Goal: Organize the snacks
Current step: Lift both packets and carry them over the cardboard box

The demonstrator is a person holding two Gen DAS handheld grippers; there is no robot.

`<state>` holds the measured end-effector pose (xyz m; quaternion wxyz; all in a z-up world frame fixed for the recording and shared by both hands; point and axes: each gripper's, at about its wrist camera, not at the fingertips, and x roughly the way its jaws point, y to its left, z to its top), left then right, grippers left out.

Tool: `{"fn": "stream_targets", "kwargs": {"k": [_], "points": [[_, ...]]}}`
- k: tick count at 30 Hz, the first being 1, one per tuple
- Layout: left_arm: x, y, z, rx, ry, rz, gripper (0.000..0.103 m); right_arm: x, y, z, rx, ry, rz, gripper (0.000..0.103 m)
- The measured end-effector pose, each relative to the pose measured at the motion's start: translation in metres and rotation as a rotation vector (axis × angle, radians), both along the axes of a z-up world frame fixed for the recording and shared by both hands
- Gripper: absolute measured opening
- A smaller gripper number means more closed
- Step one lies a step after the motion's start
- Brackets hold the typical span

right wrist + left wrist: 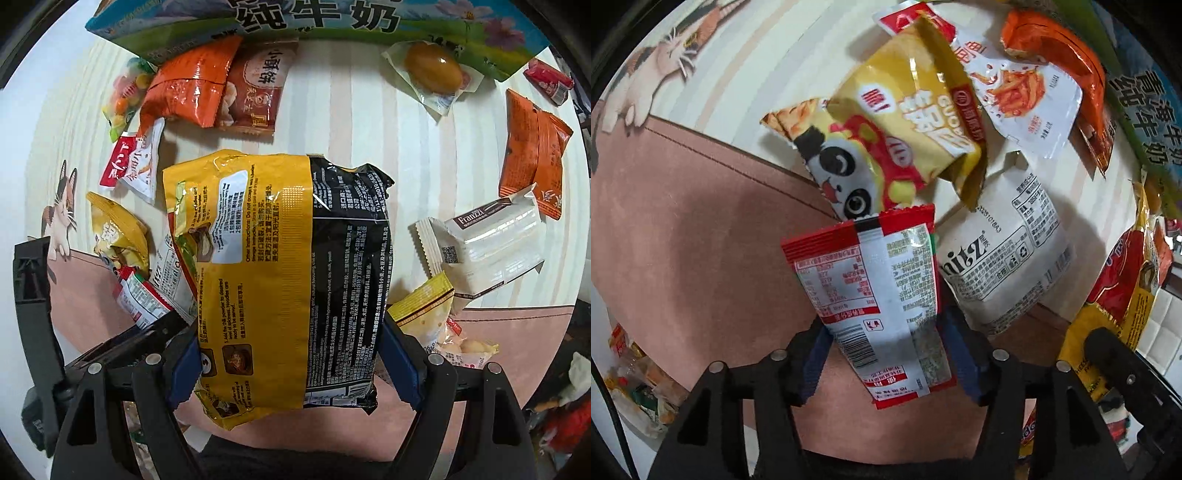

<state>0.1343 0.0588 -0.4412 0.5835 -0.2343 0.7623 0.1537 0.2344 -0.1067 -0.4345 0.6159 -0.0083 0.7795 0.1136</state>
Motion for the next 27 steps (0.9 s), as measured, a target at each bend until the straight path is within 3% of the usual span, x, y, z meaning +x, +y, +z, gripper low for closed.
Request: {"fn": "stream_targets", "kwargs": {"k": [4, 5, 14, 17, 20, 27], "points": [[-0.008, -0.010, 0.003, 0.010, -0.025, 0.005, 0.053, -0.008, 0.005, -0.003, -0.010, -0.005, 0.011, 0.087], [-0.010, -0.012, 0.005, 0.021, -0.029, -0.003, 0.045, -0.009, 0.007, -0.003, -0.012, -0.006, 0.013, 0.087], [-0.027, -0.028, 0.037, 0.033, -0.051, -0.051, 0.037, -0.026, 0.013, 0.001, -0.008, -0.018, 0.018, 0.087], [-0.028, -0.020, 0.061, 0.026, -0.085, -0.077, 0.037, -0.027, 0.012, 0.011, 0.012, -0.025, 0.020, 0.087], [-0.028, -0.030, 0.098, 0.017, -0.175, -0.103, 0.037, -0.026, 0.008, 0.029, 0.052, -0.044, 0.014, 0.087], [0.007, -0.044, 0.196, 0.036, -0.369, -0.213, 0.037, 0.003, -0.016, 0.105, 0.172, -0.145, -0.053, 0.087]]}}
